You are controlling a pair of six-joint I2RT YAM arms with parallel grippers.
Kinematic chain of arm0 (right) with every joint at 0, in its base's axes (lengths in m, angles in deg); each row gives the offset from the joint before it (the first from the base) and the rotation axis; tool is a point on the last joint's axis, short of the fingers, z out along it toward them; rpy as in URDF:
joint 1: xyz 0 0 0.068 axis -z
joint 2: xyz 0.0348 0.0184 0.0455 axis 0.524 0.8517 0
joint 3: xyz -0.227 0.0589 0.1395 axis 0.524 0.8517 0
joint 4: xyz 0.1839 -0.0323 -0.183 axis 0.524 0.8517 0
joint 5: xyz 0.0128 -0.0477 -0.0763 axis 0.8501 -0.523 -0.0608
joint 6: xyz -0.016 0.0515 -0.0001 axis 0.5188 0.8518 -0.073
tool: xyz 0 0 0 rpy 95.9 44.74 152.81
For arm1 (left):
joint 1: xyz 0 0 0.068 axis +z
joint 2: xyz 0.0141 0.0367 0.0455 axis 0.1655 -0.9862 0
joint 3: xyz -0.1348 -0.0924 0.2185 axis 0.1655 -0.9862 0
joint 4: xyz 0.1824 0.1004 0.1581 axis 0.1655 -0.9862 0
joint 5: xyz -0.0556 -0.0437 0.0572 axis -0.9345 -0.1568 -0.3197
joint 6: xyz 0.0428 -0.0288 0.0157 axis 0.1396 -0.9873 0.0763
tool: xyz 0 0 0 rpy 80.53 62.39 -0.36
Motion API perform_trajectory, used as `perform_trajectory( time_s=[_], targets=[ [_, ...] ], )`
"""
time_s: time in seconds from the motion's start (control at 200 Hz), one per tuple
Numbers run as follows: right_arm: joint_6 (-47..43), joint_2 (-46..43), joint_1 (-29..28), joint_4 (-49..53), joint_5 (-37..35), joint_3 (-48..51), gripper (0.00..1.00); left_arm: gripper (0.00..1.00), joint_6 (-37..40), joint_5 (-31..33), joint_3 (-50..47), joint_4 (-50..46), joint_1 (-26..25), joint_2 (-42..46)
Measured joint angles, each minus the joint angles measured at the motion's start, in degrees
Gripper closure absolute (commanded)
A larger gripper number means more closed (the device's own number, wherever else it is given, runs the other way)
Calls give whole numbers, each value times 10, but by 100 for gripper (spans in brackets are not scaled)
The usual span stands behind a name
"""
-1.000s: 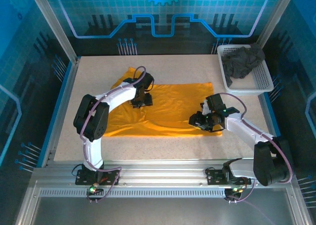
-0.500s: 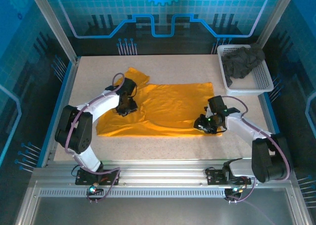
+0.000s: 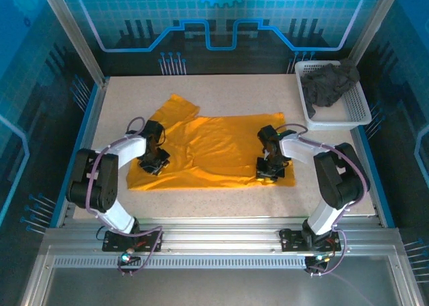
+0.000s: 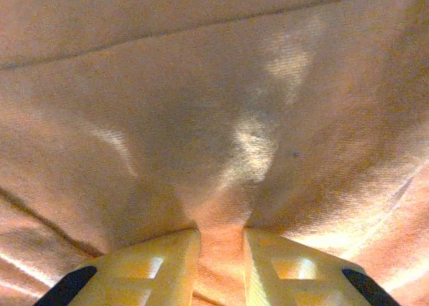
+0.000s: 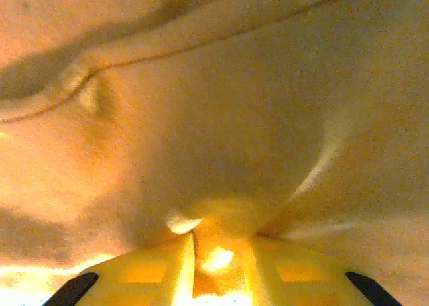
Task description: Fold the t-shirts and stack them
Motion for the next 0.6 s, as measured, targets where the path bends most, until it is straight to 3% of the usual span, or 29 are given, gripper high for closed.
perform_trajectory(
  time_s=[0.45,0.6],
  targets=[
    [89,1,-108,19,86,13,69,76,-19,-16,-87,-43,106,97],
    [86,-11,-99,36,77,-9,60,67,-36,-15,-83,-51,112,134]
  ],
)
